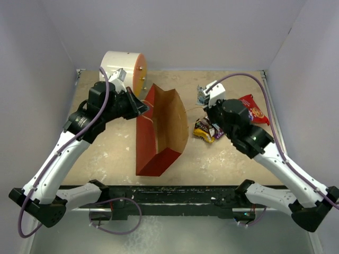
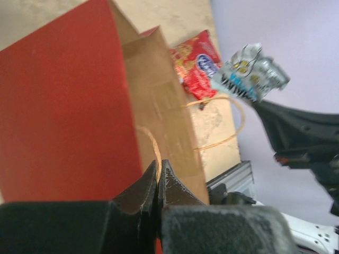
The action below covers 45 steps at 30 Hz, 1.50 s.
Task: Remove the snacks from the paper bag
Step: Place the snack at the center of the board.
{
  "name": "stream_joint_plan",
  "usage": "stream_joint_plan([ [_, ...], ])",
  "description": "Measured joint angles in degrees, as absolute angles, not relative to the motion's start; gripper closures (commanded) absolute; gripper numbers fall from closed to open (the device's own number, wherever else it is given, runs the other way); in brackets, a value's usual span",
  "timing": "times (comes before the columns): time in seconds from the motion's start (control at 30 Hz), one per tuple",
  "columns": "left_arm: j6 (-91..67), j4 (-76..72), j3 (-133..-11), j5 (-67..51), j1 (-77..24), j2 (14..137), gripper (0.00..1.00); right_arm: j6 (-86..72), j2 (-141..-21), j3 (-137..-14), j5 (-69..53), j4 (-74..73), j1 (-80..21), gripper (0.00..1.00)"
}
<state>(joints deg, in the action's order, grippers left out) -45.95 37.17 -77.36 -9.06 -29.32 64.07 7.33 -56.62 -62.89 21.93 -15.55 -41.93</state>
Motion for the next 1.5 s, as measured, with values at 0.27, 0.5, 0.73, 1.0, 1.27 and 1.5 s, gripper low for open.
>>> stream_joint_plan([
  [0.27,-45.41,48.73,-75.09,0.14,-27.7,57.74,0.97,4.82,-62.59,-63.26,9.67,-11.77,-28.97,1.0],
  [0.5,-44.31,53.43,-75.09,4.43,-27.7,55.33,0.87,-2.17,-62.04,-49.71,-1.91,-6.33,-18.09,1.0],
  [0.73,-41.43,55.64,-77.84,5.78,-27.7,58.11,0.66,-10.81,-63.44,-40.03,-12.47,1.32,-8.54,1.0],
  [1.0,-36.25,56.03,-83.24,5.72,-27.7,58.5,0.34,-17.43,-67.66,-36.42,-18.94,11.09,-1.17,1.0],
  [1.27,-32.62,58.41,-87.61,6.22,-27.7,58.54,0.01,-19.0,-68.29,-34.5,-20.12,12.36,1.87,0.8],
  [1.5,-30.76,59.96,-92.68,7.31,-27.7,58.74,0.01,-19.07,-68.62,-34.61,-18.57,10.37,2.39,0.57],
])
